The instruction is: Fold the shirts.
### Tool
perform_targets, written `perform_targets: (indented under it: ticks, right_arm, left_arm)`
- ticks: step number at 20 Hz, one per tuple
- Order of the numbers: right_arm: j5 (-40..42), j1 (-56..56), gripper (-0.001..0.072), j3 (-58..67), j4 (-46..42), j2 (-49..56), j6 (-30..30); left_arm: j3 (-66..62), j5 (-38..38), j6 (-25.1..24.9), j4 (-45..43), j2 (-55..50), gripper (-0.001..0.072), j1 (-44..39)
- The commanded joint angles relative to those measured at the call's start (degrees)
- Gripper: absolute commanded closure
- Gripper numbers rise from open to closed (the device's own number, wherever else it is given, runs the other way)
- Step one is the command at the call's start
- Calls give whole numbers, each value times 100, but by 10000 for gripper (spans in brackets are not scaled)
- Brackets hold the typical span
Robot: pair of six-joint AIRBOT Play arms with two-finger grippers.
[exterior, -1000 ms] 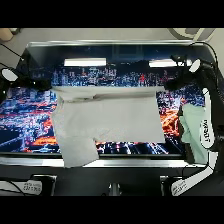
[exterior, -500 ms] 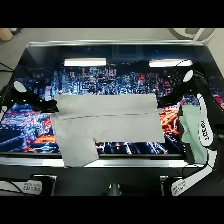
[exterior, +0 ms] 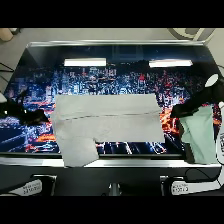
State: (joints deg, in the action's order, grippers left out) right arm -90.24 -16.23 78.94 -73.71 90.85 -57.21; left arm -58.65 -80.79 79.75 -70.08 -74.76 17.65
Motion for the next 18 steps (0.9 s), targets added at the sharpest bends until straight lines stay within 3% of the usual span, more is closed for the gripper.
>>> perform_targets:
  ticks: [1,4,9,10,14,16,17,18]
  right_arm:
    - [584,-98,278,-1504,52,-658,291]
    - [627,-98,283,-1917,87,-734,396]
    - [726,-98,252,-1963,72,-734,378]
    - [745,-98,214,-2035,68,-734,363]
    - [975,-98,203,-2568,219,-734,400]
    - [1239,-85,203,-2881,518,-734,481]
    - [1381,-35,203,-3001,619,-734,481]
    - [1497,57,203,-3080,662,-734,479]
  left_arm:
    - [2238,422,-426,330,1182,278,120]
    - [3244,741,-546,433,1775,278,118]
    - [3528,1150,-597,861,1679,280,-212]
    - [3530,1281,-520,866,1655,282,-321]
    - [3530,1593,-197,861,1421,302,-647]
    - [3530,1604,-111,863,1327,621,-664]
    - [3526,1598,-129,863,1331,681,-667]
    - [3517,1589,-127,863,1335,681,-667]
